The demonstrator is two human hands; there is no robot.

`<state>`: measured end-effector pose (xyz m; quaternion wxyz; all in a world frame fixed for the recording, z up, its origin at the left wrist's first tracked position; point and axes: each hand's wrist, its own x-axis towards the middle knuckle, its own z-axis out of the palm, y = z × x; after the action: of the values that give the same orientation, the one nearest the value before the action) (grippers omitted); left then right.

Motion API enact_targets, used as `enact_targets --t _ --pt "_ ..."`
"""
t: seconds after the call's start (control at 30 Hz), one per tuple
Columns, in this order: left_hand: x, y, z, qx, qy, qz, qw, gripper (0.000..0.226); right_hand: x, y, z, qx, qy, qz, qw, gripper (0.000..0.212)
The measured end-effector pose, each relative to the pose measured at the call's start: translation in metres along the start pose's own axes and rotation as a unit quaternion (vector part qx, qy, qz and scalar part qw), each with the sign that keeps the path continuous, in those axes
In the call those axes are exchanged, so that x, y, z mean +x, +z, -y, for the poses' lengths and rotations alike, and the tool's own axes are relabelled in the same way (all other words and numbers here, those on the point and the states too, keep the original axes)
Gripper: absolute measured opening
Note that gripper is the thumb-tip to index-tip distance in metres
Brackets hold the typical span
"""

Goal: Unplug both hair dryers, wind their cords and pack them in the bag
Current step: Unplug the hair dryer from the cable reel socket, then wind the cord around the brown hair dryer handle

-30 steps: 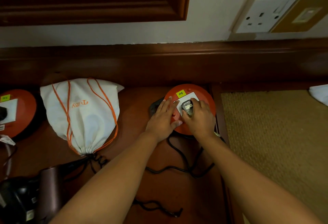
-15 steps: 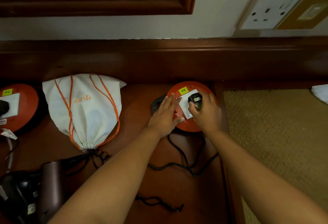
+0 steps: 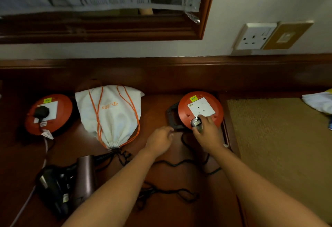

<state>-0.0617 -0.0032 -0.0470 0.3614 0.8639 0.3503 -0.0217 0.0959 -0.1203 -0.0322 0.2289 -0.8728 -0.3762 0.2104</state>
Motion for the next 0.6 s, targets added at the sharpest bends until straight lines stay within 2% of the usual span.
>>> enact_targets --t 0.23,0.33,0.47,0.6 --pt "-0.102 -0.018 0.076 0.025 -0.044 -0.02 0.999 0.027 -0.075 0.044 0.027 -0.018 -0.017 0.093 0.995 0.06" --pt "-0.14 -0.026 0.109 0.118 -0.054 -0.052 0.99 0.024 -0.096 0.061 0.038 -0.042 -0.052 0.137 0.988 0.057" --pt "-0.181 -0.035 0.143 0.201 -0.114 -0.077 0.97 0.03 -0.113 0.08 0.043 -0.085 -0.086 0.191 0.974 0.048" --pt "-0.197 -0.041 0.158 0.214 -0.073 -0.05 0.973 0.029 -0.114 0.083 0.047 -0.115 -0.094 0.198 0.969 0.05"
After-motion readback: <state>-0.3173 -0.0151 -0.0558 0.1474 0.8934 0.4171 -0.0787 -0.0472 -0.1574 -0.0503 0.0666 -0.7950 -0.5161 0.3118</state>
